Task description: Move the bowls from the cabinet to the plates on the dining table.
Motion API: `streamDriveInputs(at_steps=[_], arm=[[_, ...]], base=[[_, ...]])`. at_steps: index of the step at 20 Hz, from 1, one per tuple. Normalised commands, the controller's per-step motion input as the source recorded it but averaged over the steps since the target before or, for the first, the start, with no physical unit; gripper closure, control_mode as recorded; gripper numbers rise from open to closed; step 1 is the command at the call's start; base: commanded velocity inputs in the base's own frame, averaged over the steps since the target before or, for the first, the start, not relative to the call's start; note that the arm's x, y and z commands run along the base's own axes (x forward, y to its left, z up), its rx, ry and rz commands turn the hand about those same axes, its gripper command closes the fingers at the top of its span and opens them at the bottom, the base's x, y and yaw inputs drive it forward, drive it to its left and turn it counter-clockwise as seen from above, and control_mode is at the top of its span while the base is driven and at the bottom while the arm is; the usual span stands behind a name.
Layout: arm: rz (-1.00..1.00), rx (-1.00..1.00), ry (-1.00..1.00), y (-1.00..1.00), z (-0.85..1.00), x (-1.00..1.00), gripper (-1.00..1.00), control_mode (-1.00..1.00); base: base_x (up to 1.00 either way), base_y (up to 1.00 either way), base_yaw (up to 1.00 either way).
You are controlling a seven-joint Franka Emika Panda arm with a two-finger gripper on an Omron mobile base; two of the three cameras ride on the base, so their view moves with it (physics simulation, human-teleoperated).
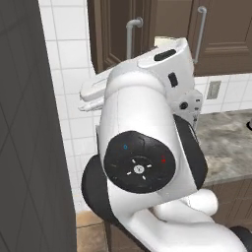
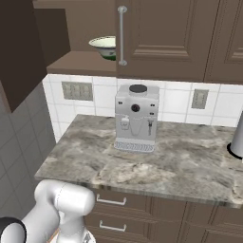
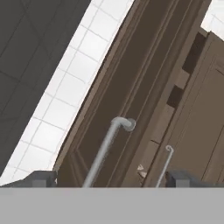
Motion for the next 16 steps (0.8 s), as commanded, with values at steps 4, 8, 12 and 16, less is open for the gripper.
streamDriveInputs(at_steps=[4,8,12,16], arm=[[0.13,0.26,0.01,-0.52,0.00,0.00,-1.00,-1.00],[0.15,0.22,0.01,-0.51,0.00,0.00,-1.00,-1.00],[0.19,0.21,0.06,-0.43,0.00,0.01,-1.00,-1.00],[0.25,0.17,0.07,-0.31,0.00,0.04,-1.00,-1.00]], base=[[0.00,0.00,0.00],[0.00,0.00,0.00],[0.00,0.00,0.00],[0.00,0.00,0.00]])
